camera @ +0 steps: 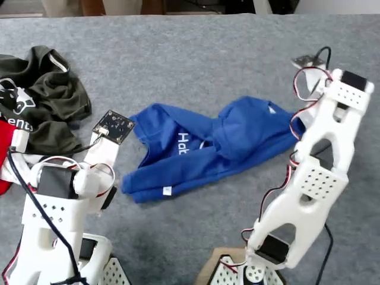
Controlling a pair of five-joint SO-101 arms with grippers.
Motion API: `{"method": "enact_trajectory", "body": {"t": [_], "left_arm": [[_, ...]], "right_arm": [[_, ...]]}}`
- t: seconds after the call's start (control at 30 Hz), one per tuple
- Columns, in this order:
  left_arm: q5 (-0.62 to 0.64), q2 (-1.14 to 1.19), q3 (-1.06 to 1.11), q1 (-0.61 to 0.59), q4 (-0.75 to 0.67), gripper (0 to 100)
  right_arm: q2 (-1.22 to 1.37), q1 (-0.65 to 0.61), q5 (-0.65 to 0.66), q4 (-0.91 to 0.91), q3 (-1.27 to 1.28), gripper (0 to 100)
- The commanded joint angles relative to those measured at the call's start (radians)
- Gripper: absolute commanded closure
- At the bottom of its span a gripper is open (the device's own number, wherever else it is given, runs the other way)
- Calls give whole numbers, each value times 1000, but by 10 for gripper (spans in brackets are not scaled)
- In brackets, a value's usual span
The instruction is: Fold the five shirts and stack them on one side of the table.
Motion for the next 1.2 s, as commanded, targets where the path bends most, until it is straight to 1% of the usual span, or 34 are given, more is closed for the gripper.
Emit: {"method": "enact_trajectory", "body": {"t": [0.0, 0.07, 0.1, 0.13, 0.2, 0.27, 0.33, 0.37, 0.43, 0.5, 0.63, 0.83, 0.97, 1.1, 1.17], "left_arm": [[2, -2, 28, -5, -83, 982], [2, -1, 58, -5, -149, 982], [3, -1, 78, -5, -186, 982], [18, -1, 97, -5, -219, 981], [83, -1, 137, -6, -267, 960], [164, -1, 180, -6, -301, 881], [256, -1, 219, -6, -333, 791], [299, -1, 235, -5, -353, 761], [354, -1, 262, -5, -388, 757], [374, -1, 296, 2, -417, 762], [405, -1, 370, 57, -491, 773], [450, -1, 448, 60, -606, 779], [520, -1, 493, 60, -695, 779], [542, -1, 522, 58, -712, 781], [537, -1, 514, 57, -707, 806]], "right_arm": [[-41, 35, 60, 72, -59, 993], [-64, 36, 71, 91, -58, 992], [-76, 41, 51, 89, -59, 982], [-87, 51, 25, 77, -59, 955], [-105, 71, 6, 63, -59, 860], [-127, 91, 8, 64, -56, 758], [-153, 113, 9, 64, -51, 695], [-165, 119, 9, 64, -50, 692], [-185, 134, 8, 81, -50, 707], [-200, 137, 5, 106, -51, 733], [-220, 137, 2, 130, -56, 775], [-248, 134, 2, 132, -58, 781], [-260, 128, 0, 132, -58, 781], [-272, 124, -14, 133, -58, 781], [-278, 124, -15, 133, -58, 781]]}}
